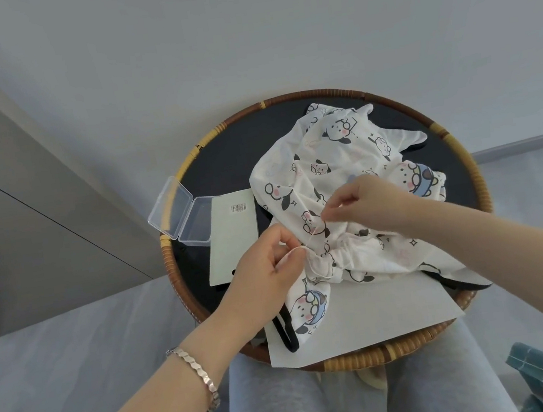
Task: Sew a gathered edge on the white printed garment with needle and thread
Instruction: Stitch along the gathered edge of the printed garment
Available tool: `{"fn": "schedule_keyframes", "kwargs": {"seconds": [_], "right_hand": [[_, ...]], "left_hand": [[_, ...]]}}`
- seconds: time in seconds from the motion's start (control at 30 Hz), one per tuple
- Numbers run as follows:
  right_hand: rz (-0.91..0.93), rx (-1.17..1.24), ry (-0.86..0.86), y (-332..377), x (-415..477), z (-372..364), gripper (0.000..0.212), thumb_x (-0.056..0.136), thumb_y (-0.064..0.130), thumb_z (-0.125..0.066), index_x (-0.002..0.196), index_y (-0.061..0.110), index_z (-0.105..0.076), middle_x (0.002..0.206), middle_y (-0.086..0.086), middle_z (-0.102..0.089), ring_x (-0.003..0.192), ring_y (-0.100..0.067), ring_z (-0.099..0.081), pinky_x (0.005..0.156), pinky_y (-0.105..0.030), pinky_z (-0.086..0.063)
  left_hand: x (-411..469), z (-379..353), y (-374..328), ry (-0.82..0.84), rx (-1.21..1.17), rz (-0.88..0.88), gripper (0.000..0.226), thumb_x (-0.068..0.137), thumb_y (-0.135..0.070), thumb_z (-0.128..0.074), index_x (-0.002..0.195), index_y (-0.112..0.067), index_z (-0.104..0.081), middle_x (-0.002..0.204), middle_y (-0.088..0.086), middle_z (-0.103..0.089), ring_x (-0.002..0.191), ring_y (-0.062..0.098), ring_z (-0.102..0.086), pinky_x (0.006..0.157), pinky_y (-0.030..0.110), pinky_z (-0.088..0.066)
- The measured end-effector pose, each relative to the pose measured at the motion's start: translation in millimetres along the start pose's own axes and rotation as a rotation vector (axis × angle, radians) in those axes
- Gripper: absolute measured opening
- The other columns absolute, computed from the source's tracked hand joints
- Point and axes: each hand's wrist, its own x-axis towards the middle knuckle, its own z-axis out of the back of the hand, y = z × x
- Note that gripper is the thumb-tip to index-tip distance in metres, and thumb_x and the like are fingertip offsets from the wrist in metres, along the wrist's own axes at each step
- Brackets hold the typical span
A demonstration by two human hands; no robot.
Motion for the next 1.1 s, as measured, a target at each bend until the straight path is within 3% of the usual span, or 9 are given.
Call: {"fn": "schedule_keyframes", "kwargs": {"seconds": [0.1,0.2,0.3,0.4,0.53,0.7,0.83,0.97,1.1], "right_hand": [[-0.155,-0.443,-0.346,-21,20,16,0.025,0.092,0.021,-0.048,0.089,0.006,-0.068,0.081,-0.006,-0.065,0.069,-0.023,-0.06,0.056,-0.025,-0.044],[-0.202,-0.602,-0.435,-36,25,25,0.025,0.093,0.015,-0.044,0.101,0.004,-0.065,0.09,-0.011,-0.066,0.08,-0.029,-0.062,0.059,-0.028,-0.042],[0.01,-0.276,-0.267,-22,14,15,0.014,0.091,0.024,-0.056,0.1,0.018,-0.065,0.065,0.004,-0.051,0.053,-0.009,-0.047,0.045,-0.017,-0.033],[0.091,0.086,0.159,1,-3,0,0.016,0.083,0.032,-0.065,0.093,0.022,-0.072,0.051,0.006,-0.034,0.042,-0.007,-0.026,0.041,-0.016,-0.026],[0.1,0.085,0.41,11,-11,-8,0.021,0.085,0.029,-0.064,0.086,0.009,-0.07,0.052,0.003,-0.036,0.046,-0.009,-0.029,0.043,-0.018,-0.028],[0.09,-0.123,0.126,8,-7,-8,0.024,0.088,0.024,-0.061,0.081,0.002,-0.067,0.055,0.0,-0.046,0.039,-0.003,-0.036,0.041,-0.006,-0.033],[-0.064,-0.309,-0.143,-10,11,-3,0.023,0.089,0.022,-0.056,0.088,0.003,-0.068,0.061,-0.003,-0.056,0.051,-0.015,-0.048,0.048,-0.022,-0.039],[-0.119,-0.421,-0.223,-23,17,1,0.024,0.089,0.017,-0.049,0.095,0.0,-0.064,0.068,-0.009,-0.053,0.062,-0.023,-0.05,0.052,-0.026,-0.039],[-0.124,-0.409,-0.246,-27,18,-5,0.028,0.088,0.018,-0.05,0.092,-0.005,-0.066,0.064,-0.008,-0.052,0.053,-0.019,-0.046,0.046,-0.023,-0.034]], "left_hand": [[-1,1,0,-0.009,0.018,-0.001,0.019,0.092,-0.019,-0.052,0.074,-0.024,-0.045,0.046,-0.01,-0.039,0.044,0.003,-0.033,0.046,0.01,-0.03],[-2,1,0,-0.012,0.013,0.006,0.018,0.092,-0.019,-0.052,0.075,-0.024,-0.046,0.052,-0.004,-0.043,0.047,0.003,-0.033,0.047,0.011,-0.03],[-2,0,0,-0.015,0.002,0.013,0.017,0.092,-0.018,-0.052,0.076,-0.022,-0.047,0.053,-0.001,-0.043,0.047,0.004,-0.033,0.047,0.011,-0.03],[-1,-1,0,-0.018,-0.03,0.015,0.015,0.092,-0.017,-0.052,0.077,-0.022,-0.048,0.051,-0.002,-0.042,0.046,0.004,-0.032,0.047,0.013,-0.03],[-1,0,0,-0.031,-0.027,0.007,0.017,0.092,-0.017,-0.052,0.076,-0.023,-0.049,0.045,-0.008,-0.036,0.042,0.004,-0.031,0.045,0.011,-0.028],[-2,2,0,-0.013,-0.049,0.021,0.017,0.092,-0.016,-0.053,0.076,-0.022,-0.049,0.047,-0.004,-0.038,0.042,0.004,-0.03,0.045,0.012,-0.029],[-5,4,-3,0.006,-0.056,0.009,0.014,0.092,-0.016,-0.053,0.078,-0.02,-0.05,0.051,0.004,-0.041,0.042,0.003,-0.031,0.045,0.011,-0.029],[-6,6,-7,0.01,-0.052,-0.011,0.014,0.091,-0.016,-0.053,0.078,-0.02,-0.051,0.052,0.007,-0.043,0.041,0.003,-0.031,0.044,0.011,-0.028],[-8,8,-8,0.009,-0.029,-0.003,0.014,0.091,-0.015,-0.054,0.078,-0.021,-0.052,0.054,0.008,-0.047,0.042,0.003,-0.035,0.046,0.008,-0.03]]}}
